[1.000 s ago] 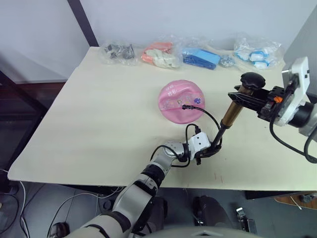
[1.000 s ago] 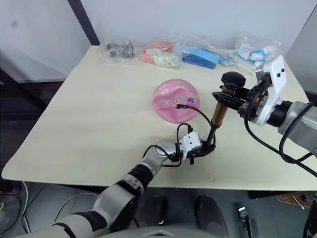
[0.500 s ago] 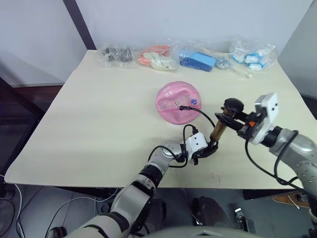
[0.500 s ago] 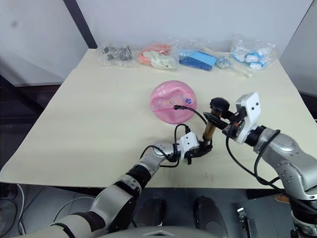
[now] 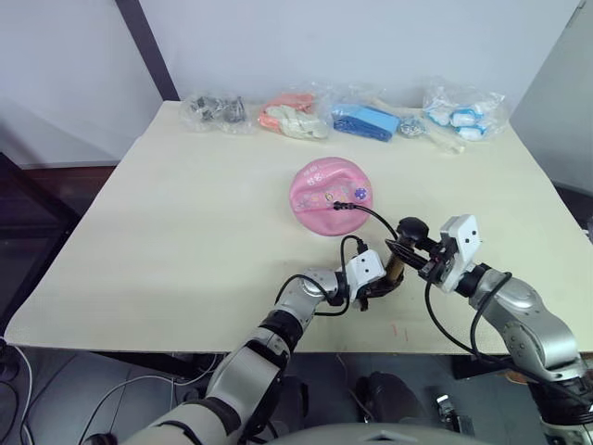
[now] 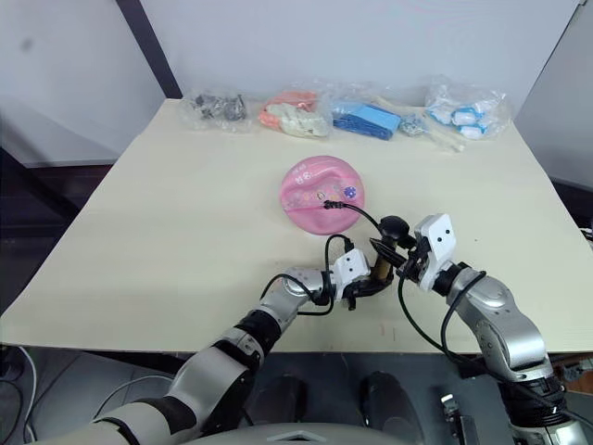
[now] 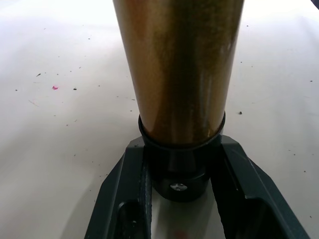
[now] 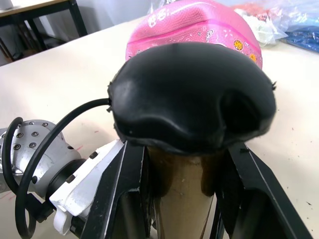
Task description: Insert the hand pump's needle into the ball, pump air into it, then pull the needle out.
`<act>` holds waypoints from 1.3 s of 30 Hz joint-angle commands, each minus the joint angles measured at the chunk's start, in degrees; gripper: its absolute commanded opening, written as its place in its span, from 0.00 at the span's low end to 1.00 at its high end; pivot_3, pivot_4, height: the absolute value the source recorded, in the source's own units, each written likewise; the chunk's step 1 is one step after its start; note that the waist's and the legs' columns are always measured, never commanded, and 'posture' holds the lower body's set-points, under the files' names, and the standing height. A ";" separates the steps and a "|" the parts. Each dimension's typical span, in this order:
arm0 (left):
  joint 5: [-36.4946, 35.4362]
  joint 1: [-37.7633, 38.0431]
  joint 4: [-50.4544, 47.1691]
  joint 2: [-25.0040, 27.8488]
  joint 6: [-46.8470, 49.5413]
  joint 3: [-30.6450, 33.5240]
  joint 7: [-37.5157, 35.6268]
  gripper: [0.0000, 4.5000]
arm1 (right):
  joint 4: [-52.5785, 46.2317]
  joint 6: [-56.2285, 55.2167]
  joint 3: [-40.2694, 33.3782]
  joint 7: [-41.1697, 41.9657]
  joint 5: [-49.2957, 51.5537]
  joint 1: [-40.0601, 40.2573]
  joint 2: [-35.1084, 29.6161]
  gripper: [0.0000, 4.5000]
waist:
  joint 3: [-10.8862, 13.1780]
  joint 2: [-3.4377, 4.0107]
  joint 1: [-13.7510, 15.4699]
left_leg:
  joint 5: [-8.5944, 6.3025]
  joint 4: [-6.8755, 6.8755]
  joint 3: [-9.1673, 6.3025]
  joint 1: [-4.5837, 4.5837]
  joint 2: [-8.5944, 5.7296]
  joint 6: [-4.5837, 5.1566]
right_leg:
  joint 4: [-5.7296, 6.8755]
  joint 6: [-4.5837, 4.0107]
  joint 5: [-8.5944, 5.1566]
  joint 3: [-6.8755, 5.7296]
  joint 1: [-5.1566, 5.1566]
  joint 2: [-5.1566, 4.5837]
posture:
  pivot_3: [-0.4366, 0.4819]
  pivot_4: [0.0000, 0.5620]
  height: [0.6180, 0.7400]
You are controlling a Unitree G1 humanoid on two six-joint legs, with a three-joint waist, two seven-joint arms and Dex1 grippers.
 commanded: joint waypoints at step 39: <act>1.54 1.80 1.43 0.35 0.87 -1.56 -2.18 0.25 | 2.47 7.98 5.69 0.46 2.76 0.71 -4.46 0.23 | 0.40 0.11 0.02 | 0.01 0.16 0.04 -0.62 -0.08 0.01 | 0.01 0.31 0.16 -0.06 -0.50 -0.01 | 0.48 0.27 1.00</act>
